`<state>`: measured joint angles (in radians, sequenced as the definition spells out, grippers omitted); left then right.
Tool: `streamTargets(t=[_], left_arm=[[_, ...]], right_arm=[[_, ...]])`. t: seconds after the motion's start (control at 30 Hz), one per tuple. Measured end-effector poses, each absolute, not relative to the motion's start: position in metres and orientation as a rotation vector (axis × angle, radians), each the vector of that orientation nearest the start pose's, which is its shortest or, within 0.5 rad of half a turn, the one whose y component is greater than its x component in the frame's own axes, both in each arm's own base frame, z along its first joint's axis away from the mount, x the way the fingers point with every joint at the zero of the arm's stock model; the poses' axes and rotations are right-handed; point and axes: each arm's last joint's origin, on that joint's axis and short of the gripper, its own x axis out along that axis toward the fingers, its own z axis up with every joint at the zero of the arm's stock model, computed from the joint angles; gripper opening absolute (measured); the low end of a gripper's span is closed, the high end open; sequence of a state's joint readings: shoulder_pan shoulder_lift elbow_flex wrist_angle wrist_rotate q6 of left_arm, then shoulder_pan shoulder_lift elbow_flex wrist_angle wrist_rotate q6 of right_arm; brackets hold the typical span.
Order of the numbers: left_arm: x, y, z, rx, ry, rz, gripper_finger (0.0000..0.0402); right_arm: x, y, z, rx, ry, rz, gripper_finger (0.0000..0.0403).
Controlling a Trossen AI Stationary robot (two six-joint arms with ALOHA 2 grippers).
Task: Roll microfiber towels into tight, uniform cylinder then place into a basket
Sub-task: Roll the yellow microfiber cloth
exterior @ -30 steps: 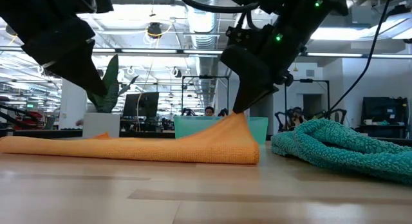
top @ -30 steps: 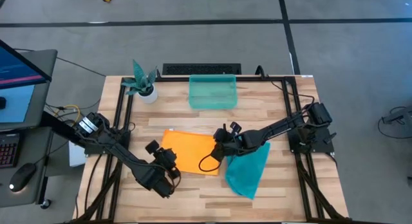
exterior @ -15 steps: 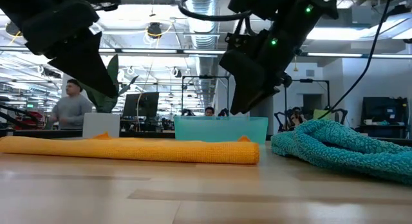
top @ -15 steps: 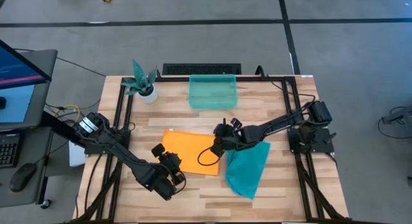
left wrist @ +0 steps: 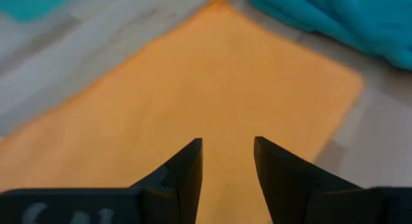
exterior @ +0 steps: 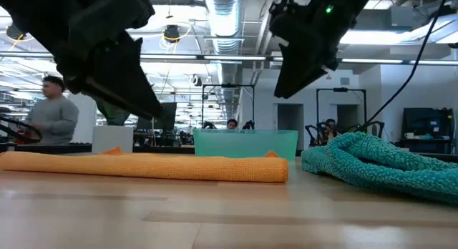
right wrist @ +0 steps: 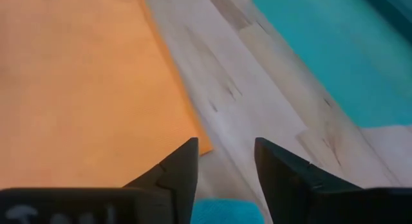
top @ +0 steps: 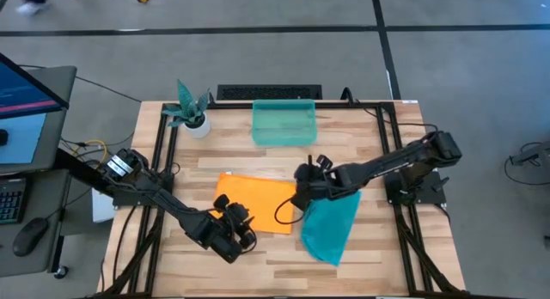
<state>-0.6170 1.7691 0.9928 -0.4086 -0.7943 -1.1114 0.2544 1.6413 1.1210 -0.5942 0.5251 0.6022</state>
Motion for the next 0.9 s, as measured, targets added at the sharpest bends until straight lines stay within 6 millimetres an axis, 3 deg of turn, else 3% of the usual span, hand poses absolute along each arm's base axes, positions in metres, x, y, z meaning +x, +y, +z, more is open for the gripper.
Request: streamTargets(t=[0.5,0.73,0.9], left_arm=[[0.271,-0.155,0.131,-0.471,0.888,0.543,0.0132],[0.265,-0.143,0.122,-0.475,0.952,0.583,0.0132],[0.263,-0.136,0.122,-0.373,1.017,0.567,0.0132]], right_arm=[[0.315,0.070,0.215,0.107,0.893,-0.540,0.0152],[0.313,0.077,0.215,0.120,0.887,-0.529,0.0152],[0.311,0.086,0.215,0.138,0.879,-0.519,0.0145]])
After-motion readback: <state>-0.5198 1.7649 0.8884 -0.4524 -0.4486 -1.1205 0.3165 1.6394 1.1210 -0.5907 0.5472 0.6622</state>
